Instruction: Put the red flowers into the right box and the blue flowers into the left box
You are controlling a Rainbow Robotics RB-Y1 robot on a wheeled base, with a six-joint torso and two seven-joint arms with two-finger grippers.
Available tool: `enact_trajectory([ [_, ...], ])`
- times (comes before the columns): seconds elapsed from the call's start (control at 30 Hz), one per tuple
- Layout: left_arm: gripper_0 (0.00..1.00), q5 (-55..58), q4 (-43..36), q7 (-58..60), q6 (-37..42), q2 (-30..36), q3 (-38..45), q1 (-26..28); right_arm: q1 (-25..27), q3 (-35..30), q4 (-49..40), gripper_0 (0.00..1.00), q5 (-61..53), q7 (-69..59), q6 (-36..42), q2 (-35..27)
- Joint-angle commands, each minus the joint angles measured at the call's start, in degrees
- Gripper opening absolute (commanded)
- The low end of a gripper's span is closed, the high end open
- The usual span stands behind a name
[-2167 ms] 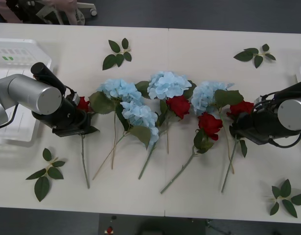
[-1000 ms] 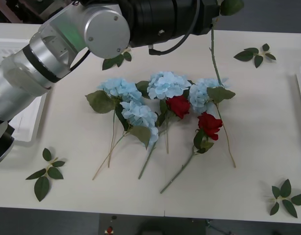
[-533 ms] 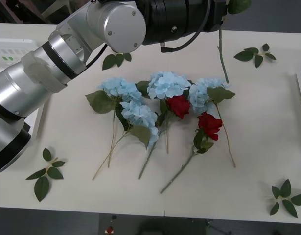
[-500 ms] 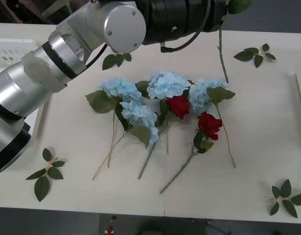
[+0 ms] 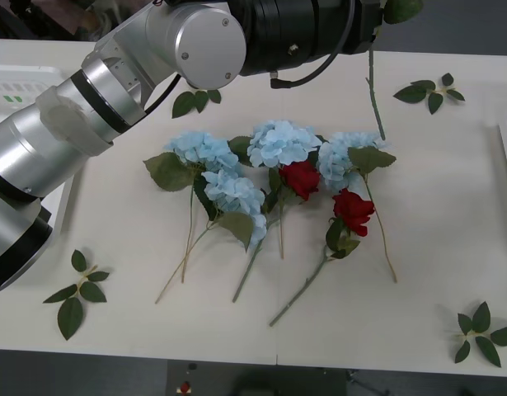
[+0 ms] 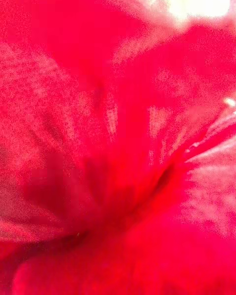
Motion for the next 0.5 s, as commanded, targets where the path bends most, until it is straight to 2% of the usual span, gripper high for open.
enact_trajectory([
  [0.03, 0.00, -0.16, -0.81, -0.06, -0.10, 0.67, 1.18, -1.98, -1.37, -2.91, -6.55, 0.76, -14.87, 12.31, 5.79, -5.64],
  [0.13, 0.00, -0.16, -0.81, -0.06, -0.10, 0.67, 1.18, -1.98, -0.67, -4.76, -12.53, 0.79, -30.34, 20.75, 10.97, -8.80],
  [0.33, 0.00, -0.16, -0.81, -0.06, -0.10, 0.67, 1.18, -1.98, 4.08, -6.25, -19.56, 0.81, -57.85, 32.53, 13.96, -12.67],
  [0.4, 0.00, -0.16, -0.81, -0.06, -0.10, 0.67, 1.18, -1.98, 7.95, -10.73, -21.84, 0.83, -64.35, 38.33, 15.10, -11.44],
  [0.5, 0.00, -0.16, -0.81, -0.06, -0.10, 0.67, 1.18, -1.98, 14.28, -18.20, -26.15, 0.83, -67.34, 42.20, 16.33, -8.89],
])
